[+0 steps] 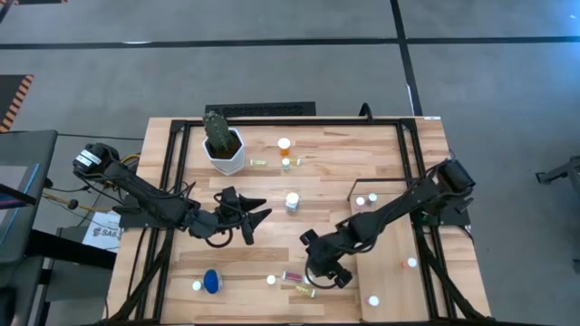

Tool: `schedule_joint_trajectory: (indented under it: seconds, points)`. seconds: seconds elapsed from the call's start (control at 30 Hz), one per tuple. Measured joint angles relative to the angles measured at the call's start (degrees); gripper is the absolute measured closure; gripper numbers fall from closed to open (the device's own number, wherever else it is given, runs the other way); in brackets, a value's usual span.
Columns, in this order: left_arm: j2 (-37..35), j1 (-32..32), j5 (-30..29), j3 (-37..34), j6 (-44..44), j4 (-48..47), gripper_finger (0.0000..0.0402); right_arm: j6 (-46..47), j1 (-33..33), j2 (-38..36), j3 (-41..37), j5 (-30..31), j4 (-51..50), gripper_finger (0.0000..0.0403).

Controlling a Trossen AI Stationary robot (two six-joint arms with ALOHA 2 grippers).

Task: Pick and place medicine bottles onto shelf by color
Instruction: Put the yellow pill bottle on the shelf

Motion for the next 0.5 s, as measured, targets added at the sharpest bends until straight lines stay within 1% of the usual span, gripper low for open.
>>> schedule_joint_trajectory:
  seconds: [0.2, 0.5]
  points:
    - [0.0, -0.36, 0.02, 0.0, 0.01, -0.4, 0.0219, 0.0, 0.03, -0.05, 0.02, -1.45, 2.2, 0.0181]
    - [0.0, -0.36, 0.02, 0.0, 0.01, -0.86, 0.0219, 1.46, 1.54, -0.07, 0.02, -1.49, 6.55, 0.018]
